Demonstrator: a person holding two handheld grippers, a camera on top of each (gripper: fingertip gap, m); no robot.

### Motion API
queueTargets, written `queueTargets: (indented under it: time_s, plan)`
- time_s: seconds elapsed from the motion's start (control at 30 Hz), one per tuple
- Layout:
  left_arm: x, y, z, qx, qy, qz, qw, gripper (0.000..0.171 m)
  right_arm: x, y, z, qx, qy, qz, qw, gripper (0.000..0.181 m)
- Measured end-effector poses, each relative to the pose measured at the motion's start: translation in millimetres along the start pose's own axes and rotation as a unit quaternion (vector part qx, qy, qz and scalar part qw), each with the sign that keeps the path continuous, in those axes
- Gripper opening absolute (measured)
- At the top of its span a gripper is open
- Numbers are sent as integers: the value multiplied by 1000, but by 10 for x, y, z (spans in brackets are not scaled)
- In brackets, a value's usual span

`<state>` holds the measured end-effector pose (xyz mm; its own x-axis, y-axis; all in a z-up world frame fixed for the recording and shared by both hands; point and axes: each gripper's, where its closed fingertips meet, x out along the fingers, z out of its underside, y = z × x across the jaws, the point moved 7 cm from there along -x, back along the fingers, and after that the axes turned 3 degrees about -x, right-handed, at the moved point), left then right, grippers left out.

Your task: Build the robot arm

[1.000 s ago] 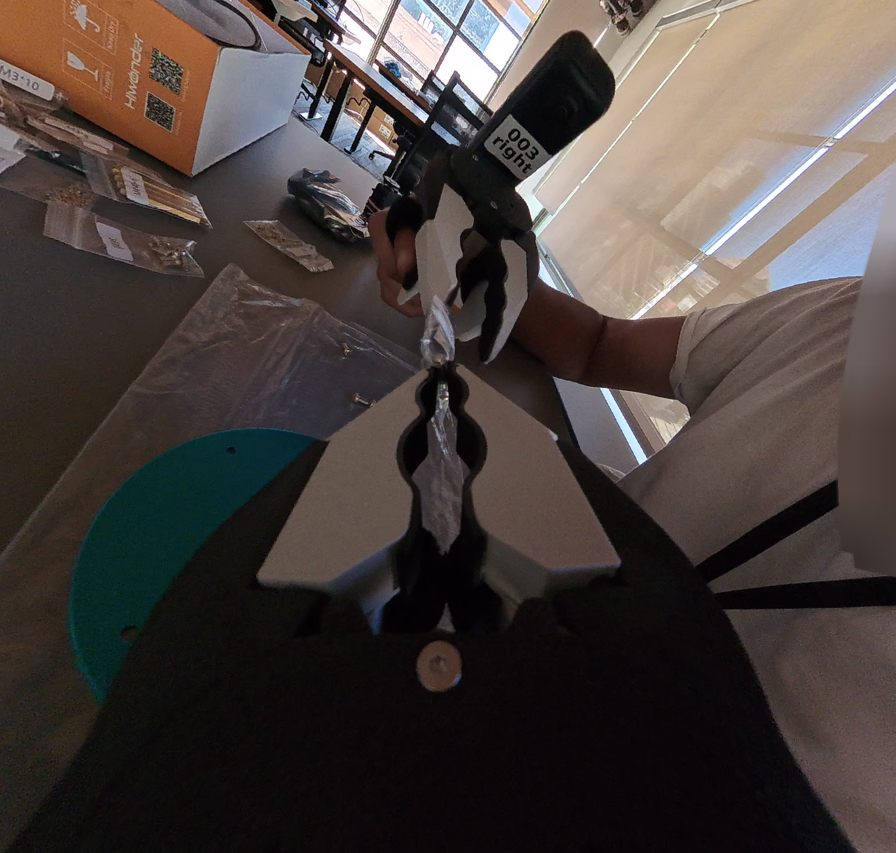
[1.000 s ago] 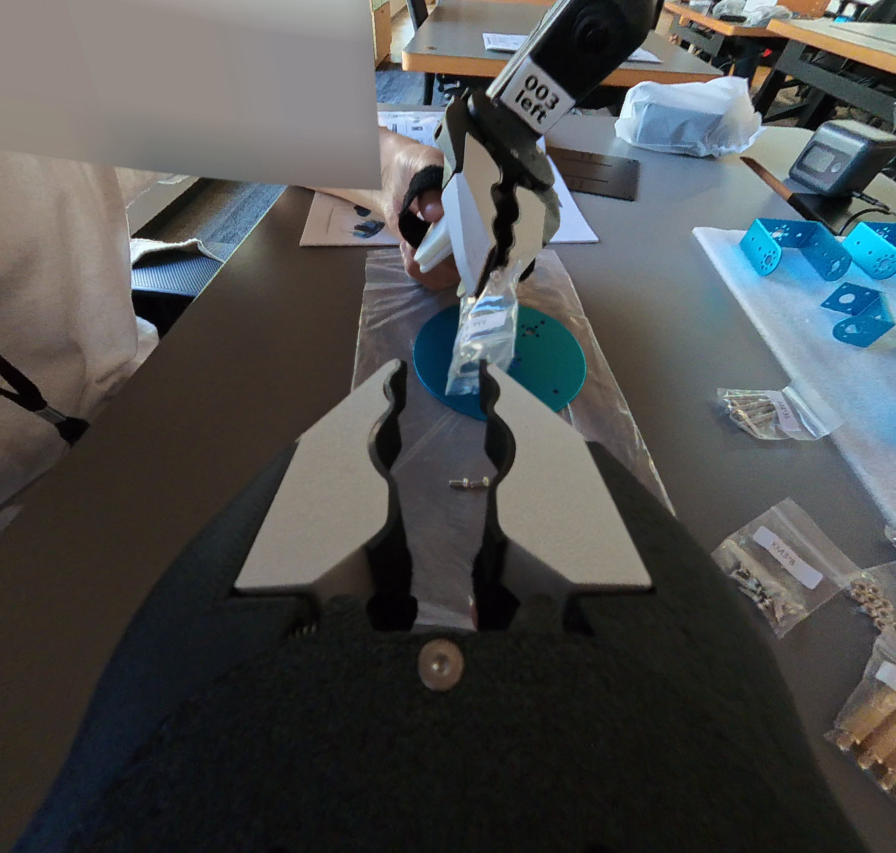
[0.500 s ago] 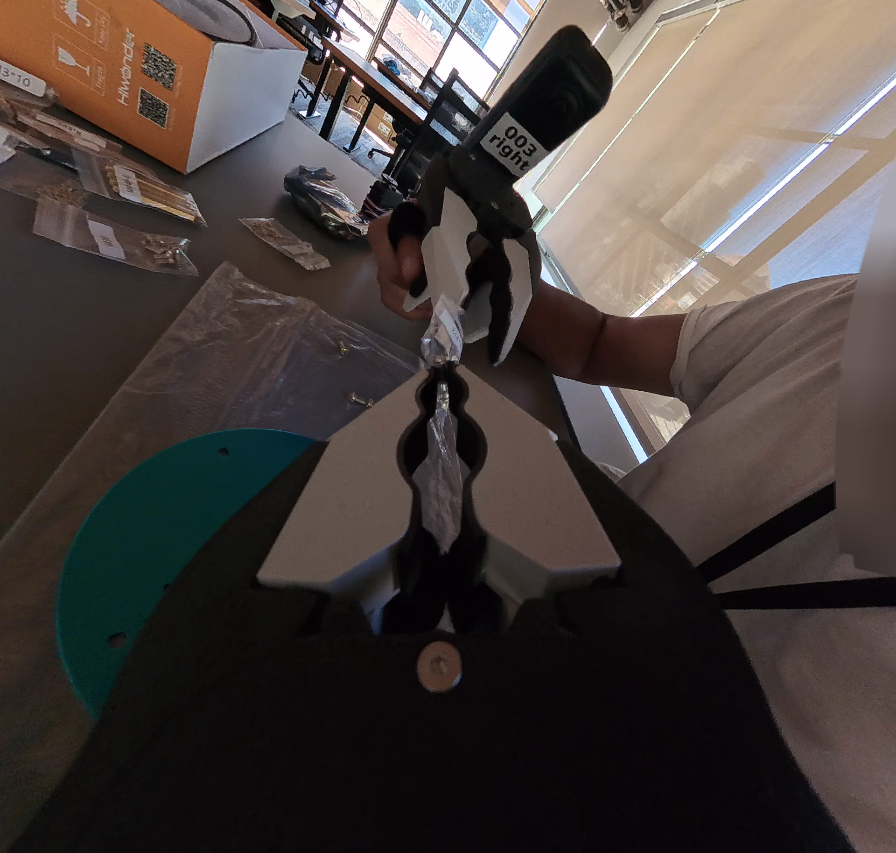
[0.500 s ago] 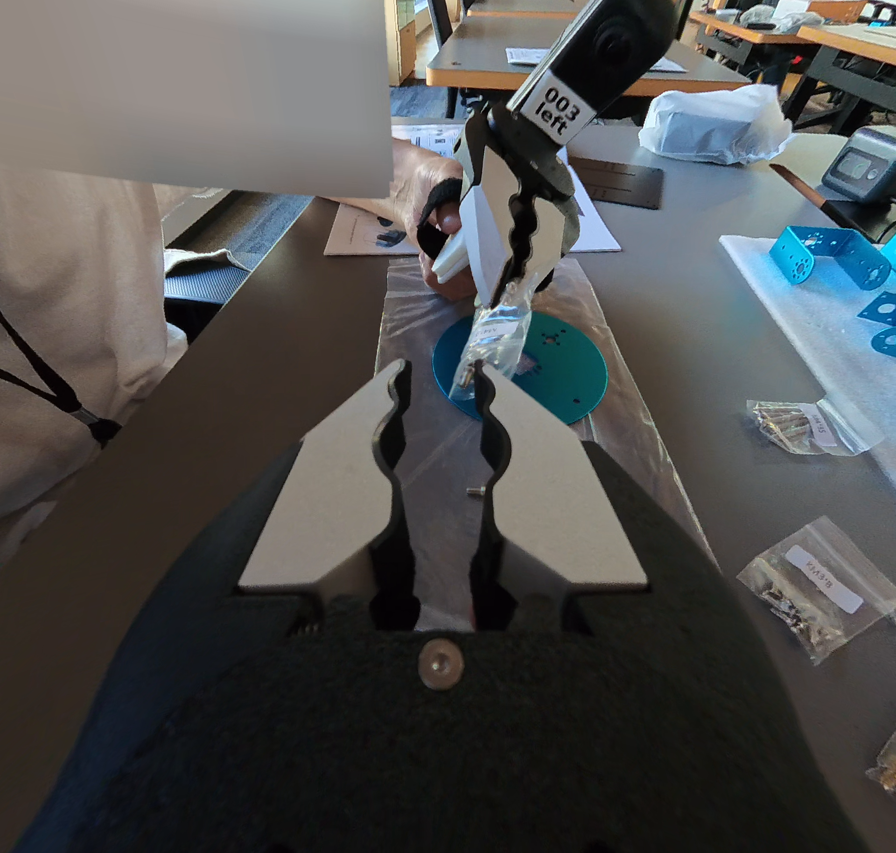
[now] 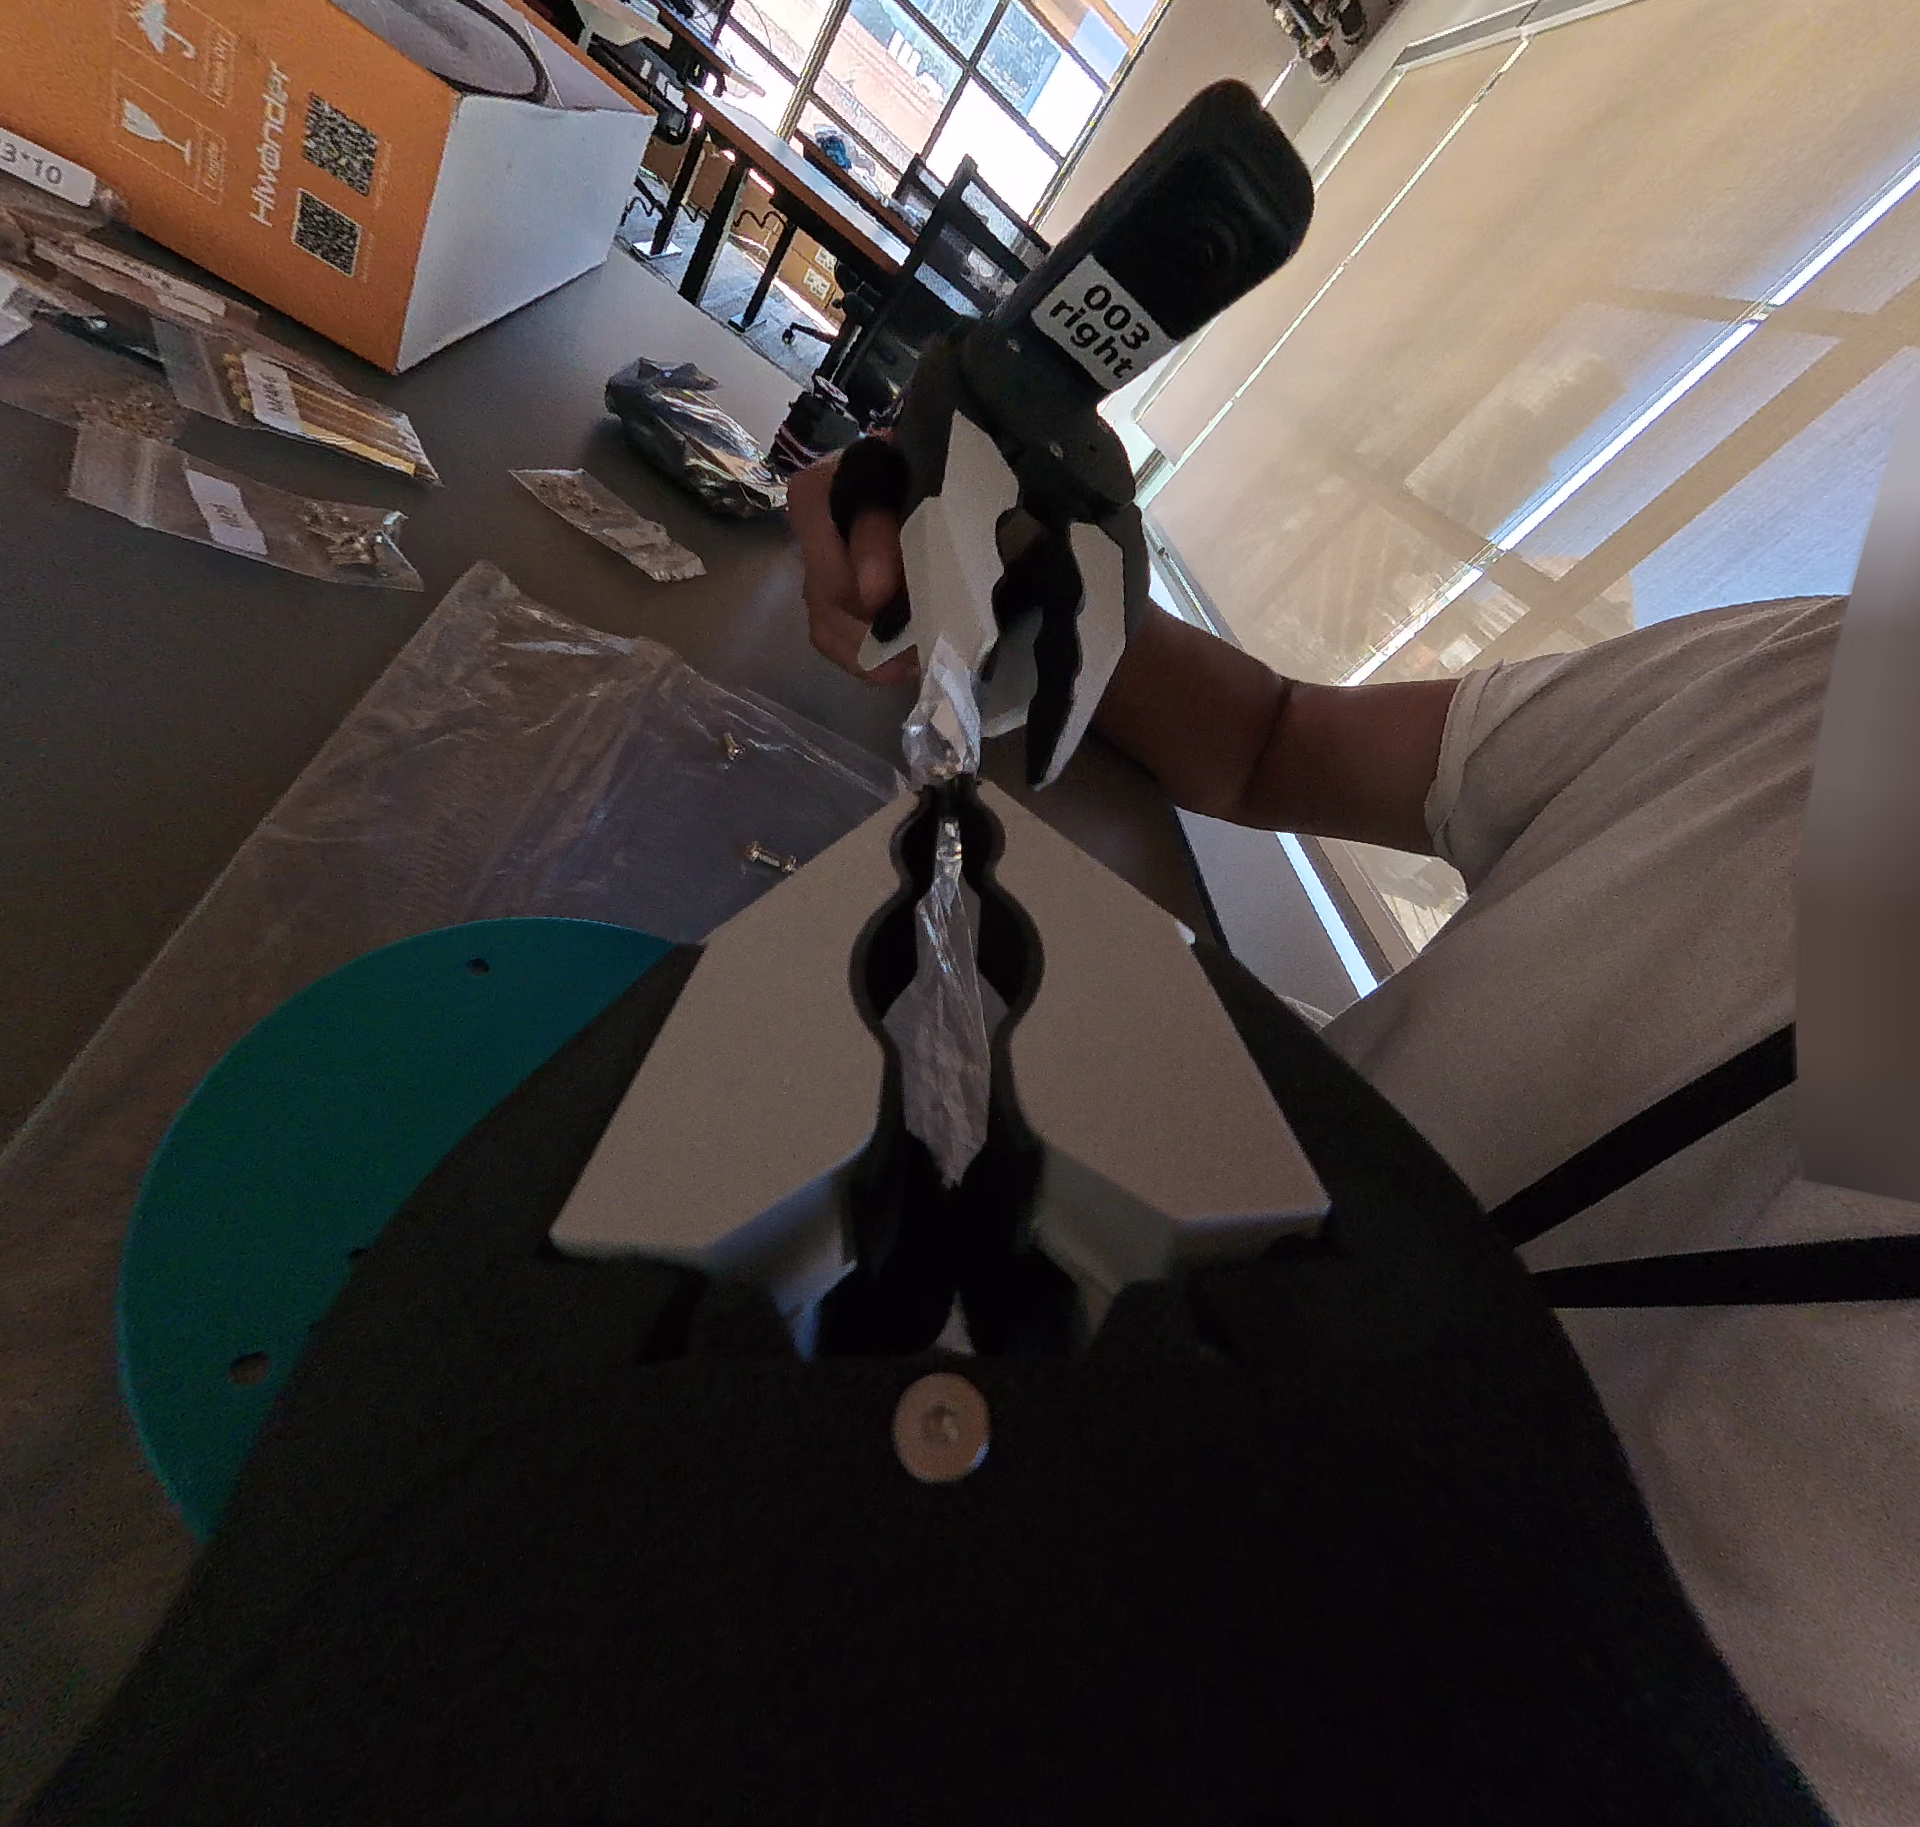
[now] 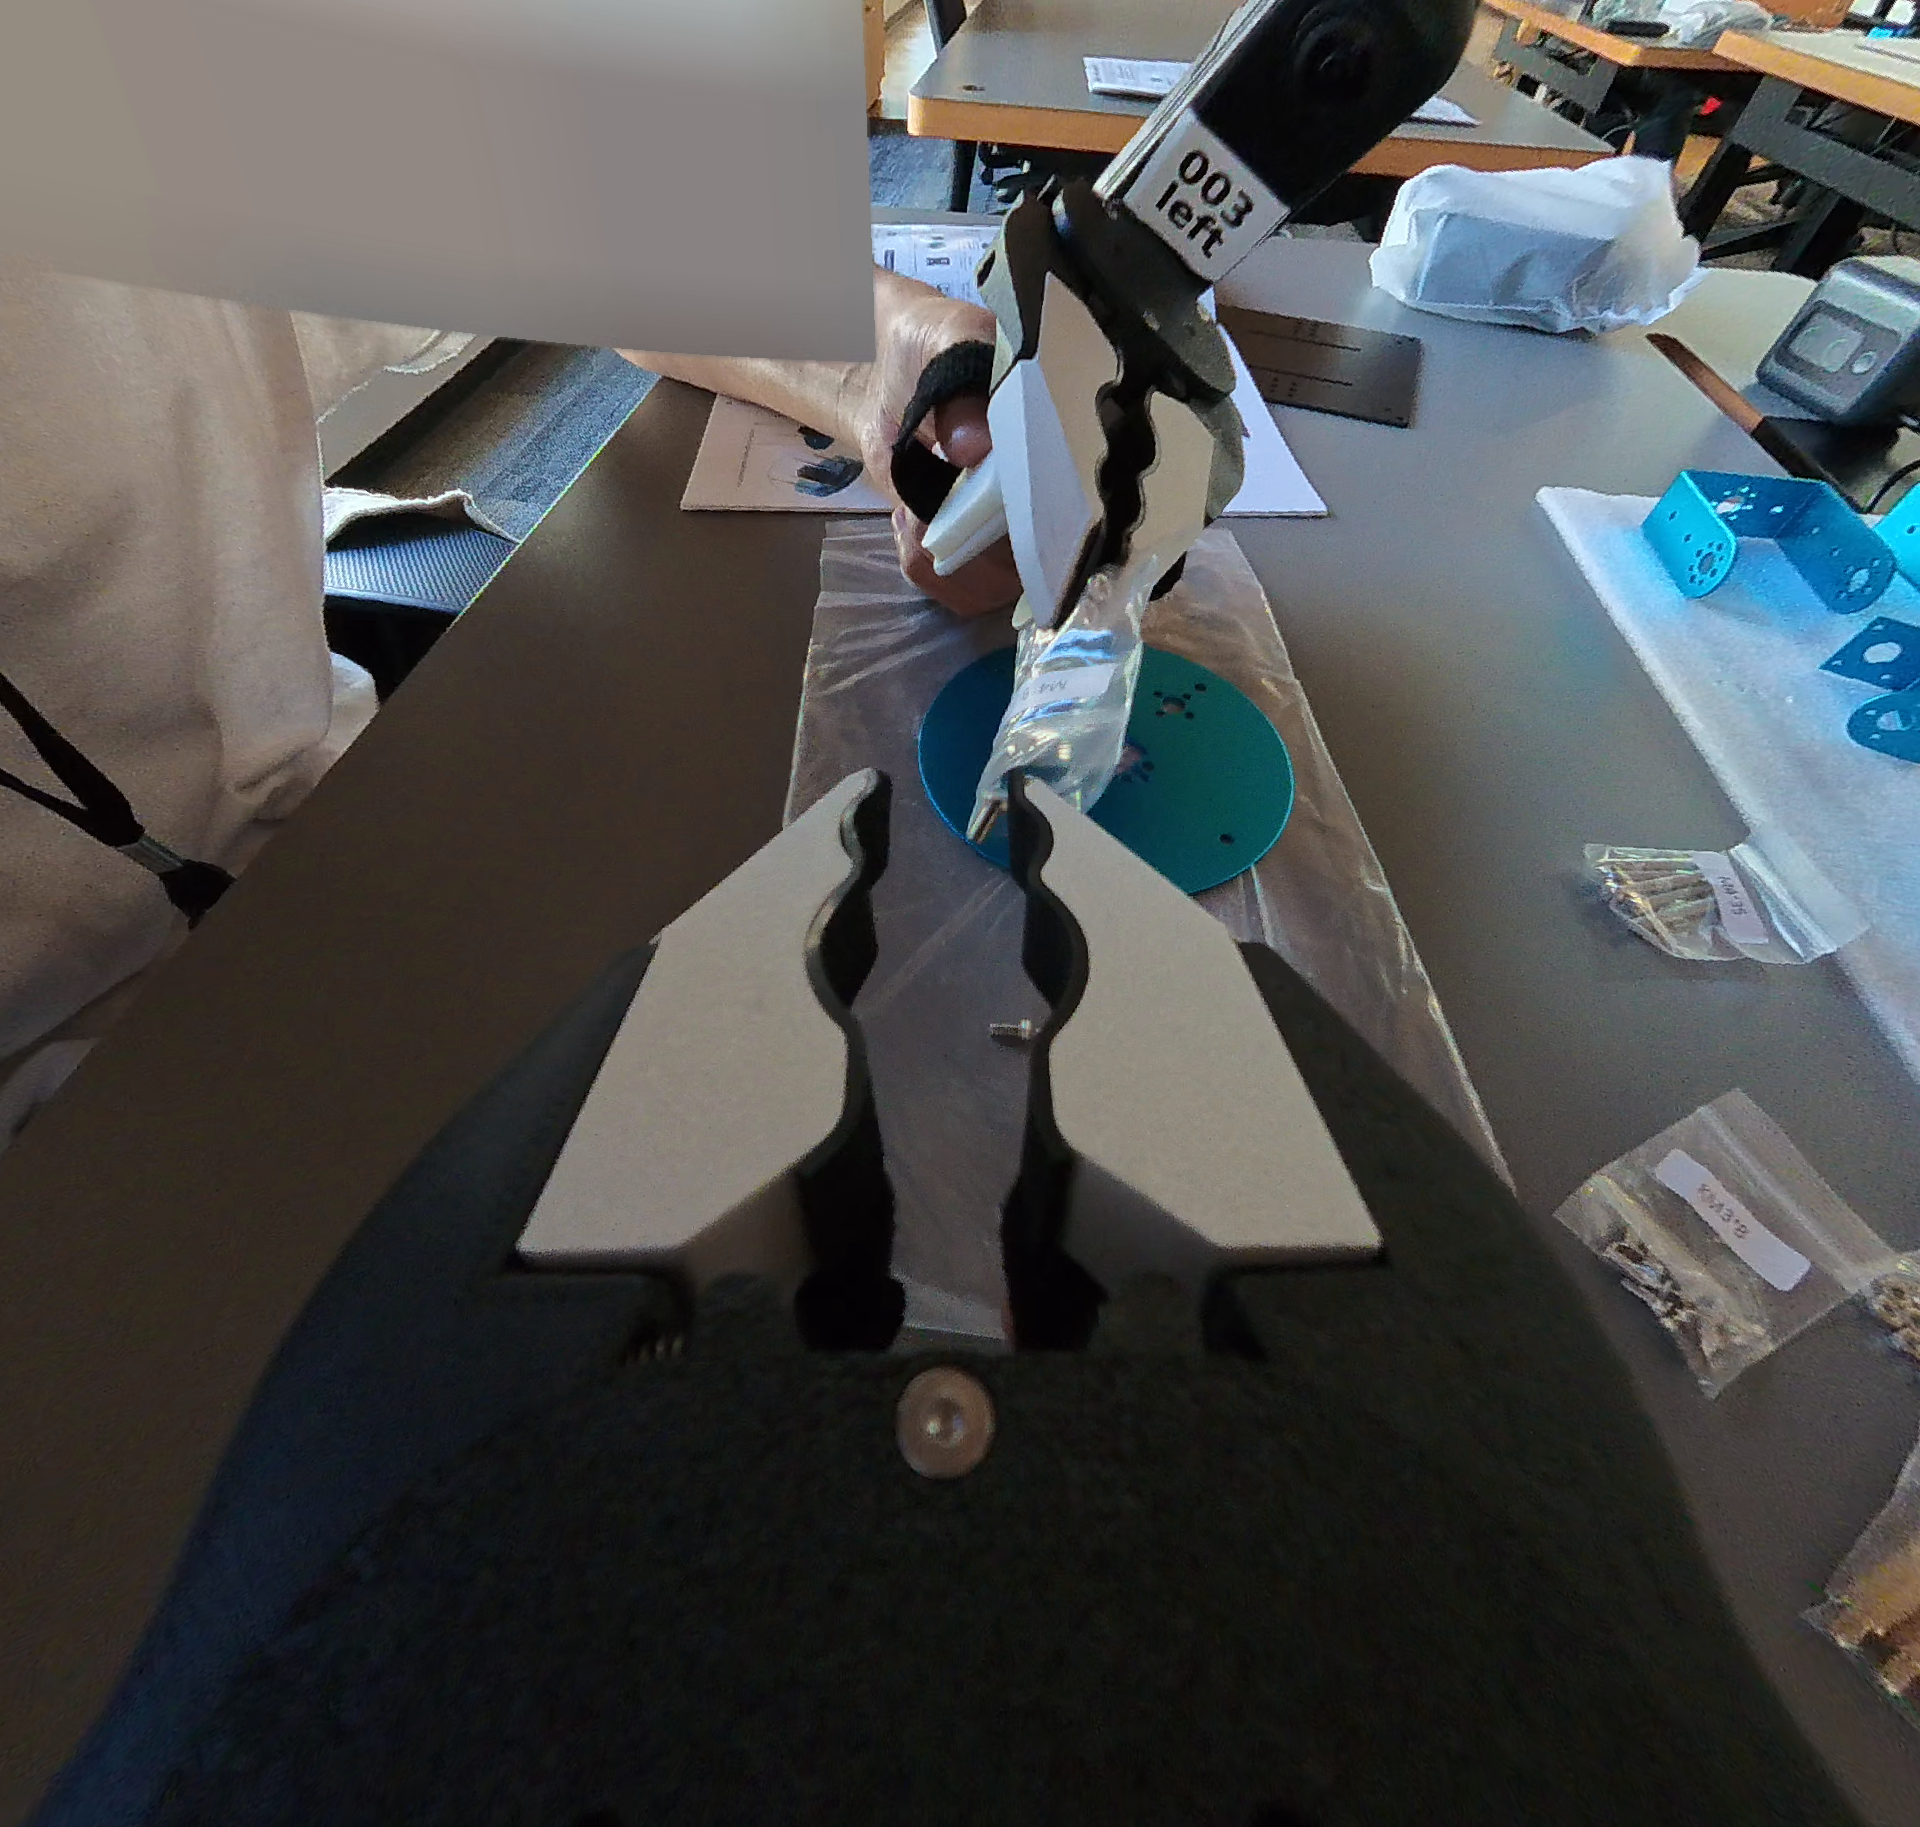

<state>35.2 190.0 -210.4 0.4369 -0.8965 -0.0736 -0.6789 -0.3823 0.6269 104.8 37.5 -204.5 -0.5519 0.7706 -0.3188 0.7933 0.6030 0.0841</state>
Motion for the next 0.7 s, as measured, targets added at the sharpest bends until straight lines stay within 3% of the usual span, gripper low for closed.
queueTargets:
  time_s: [0.47, 0.7]
  plan:
    - [-20, -17, -17, -1, 5, -7, 1000, 3, -5, 38, -8, 1, 7, 18, 1000, 23]
    - [-25, -38, -26, -7, 13, -12, 1000, 3, 12, 149, -7, 45, 19, 48, 998, 5]
